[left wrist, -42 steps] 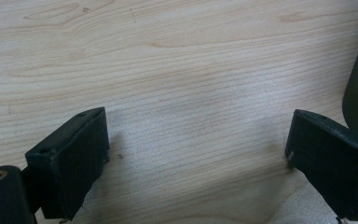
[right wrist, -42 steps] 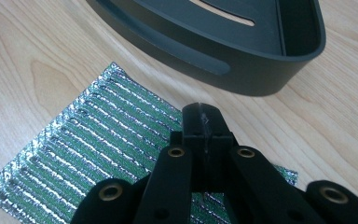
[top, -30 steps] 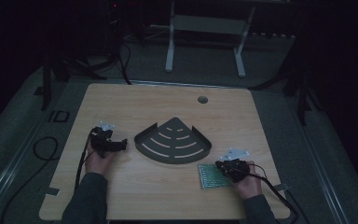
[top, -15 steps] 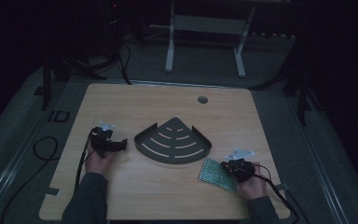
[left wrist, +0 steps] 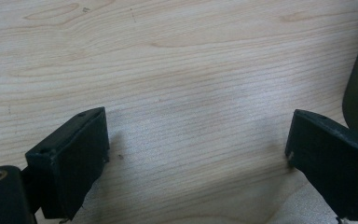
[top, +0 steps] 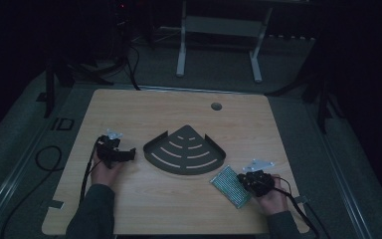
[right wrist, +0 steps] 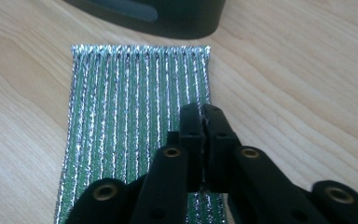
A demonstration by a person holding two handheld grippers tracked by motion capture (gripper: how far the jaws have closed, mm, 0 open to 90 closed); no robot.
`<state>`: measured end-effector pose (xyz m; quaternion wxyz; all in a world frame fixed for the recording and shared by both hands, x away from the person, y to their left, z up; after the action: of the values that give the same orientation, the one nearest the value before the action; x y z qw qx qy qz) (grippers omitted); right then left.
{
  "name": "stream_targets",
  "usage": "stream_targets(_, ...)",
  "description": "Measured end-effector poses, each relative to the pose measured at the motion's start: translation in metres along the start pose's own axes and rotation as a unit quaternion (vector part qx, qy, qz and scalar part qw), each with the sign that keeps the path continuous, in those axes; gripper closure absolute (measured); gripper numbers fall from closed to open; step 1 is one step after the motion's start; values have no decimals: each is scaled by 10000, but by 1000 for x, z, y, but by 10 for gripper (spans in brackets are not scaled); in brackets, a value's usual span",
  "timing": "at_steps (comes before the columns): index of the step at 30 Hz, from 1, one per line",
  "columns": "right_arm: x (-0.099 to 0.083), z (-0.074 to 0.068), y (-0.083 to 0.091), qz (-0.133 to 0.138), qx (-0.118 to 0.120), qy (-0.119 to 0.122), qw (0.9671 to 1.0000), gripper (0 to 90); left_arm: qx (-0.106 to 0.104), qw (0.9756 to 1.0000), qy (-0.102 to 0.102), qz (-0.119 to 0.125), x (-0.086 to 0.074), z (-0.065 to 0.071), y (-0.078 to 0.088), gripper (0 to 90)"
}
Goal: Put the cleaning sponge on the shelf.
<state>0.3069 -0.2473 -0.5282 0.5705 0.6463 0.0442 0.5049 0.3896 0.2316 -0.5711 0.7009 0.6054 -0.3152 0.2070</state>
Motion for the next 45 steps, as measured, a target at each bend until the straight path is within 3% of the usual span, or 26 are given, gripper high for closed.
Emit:
stream_targets(8,13,10,6,-234,42,63,9997,802,0,10000,0,0,0,0,0,66)
stream_targets(14,21,18,0,-669,213,109,9975,768,0,10000,0,1,0,0,0,66)
stream_targets(19,25,21,-4,-802,327,120,9962,769,0,10000,1,2,0,0,0,66)
stream_targets(24,33,22,-7,-1077,560,170,9925,769,0,10000,2,2,0,0,0,66)
stream_targets(35,35,27,-17,-1507,738,140,9857,750,-1,10000,2,3,0,0,0,67)
stream_targets(45,37,31,-22,-1692,920,80,9813,750,0,10000,1,3,0,0,0,66)
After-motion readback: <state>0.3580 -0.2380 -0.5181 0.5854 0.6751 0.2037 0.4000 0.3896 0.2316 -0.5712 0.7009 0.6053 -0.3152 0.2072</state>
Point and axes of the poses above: each handheld gripper's, and its own axes: y roughly backward along the jaws, x roughly out of its top, z roughly to its right, the point moved 1 cm from there along -y, roughly forward along the jaws, and after that the axes turned 5 degrees about y, right-handed, at the moved point
